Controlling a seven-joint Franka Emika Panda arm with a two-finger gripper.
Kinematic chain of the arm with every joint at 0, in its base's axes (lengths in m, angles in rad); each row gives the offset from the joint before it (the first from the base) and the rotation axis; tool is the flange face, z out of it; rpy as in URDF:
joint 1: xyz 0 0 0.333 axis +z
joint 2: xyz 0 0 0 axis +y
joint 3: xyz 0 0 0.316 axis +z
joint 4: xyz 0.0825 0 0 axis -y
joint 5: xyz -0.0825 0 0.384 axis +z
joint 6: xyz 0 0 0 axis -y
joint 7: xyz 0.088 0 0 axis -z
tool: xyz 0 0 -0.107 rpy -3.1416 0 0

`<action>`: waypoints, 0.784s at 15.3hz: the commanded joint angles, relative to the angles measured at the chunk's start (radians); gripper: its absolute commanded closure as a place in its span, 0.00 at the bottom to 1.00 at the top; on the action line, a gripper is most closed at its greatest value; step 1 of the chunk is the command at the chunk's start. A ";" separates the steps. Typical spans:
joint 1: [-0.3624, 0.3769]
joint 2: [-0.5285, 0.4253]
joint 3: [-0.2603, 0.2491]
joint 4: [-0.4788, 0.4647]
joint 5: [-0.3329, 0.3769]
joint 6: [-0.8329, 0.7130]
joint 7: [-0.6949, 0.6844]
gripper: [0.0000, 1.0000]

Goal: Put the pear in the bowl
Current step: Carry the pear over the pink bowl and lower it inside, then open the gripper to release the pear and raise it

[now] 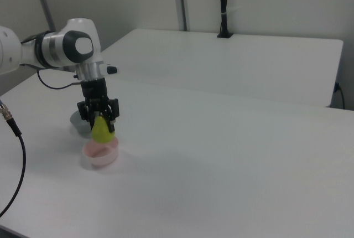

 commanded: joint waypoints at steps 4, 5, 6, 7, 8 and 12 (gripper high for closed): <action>0.023 0.041 -0.007 -0.027 0.011 0.030 0.005 0.34; 0.027 0.043 -0.009 -0.028 0.009 0.028 0.003 0.28; 0.028 0.043 -0.009 -0.035 0.008 0.027 0.003 0.19; 0.028 0.043 -0.009 -0.036 0.006 0.027 0.001 0.02; 0.028 0.043 -0.009 -0.036 0.003 0.027 -0.002 0.00; 0.025 0.031 -0.009 -0.029 0.002 0.022 -0.008 0.00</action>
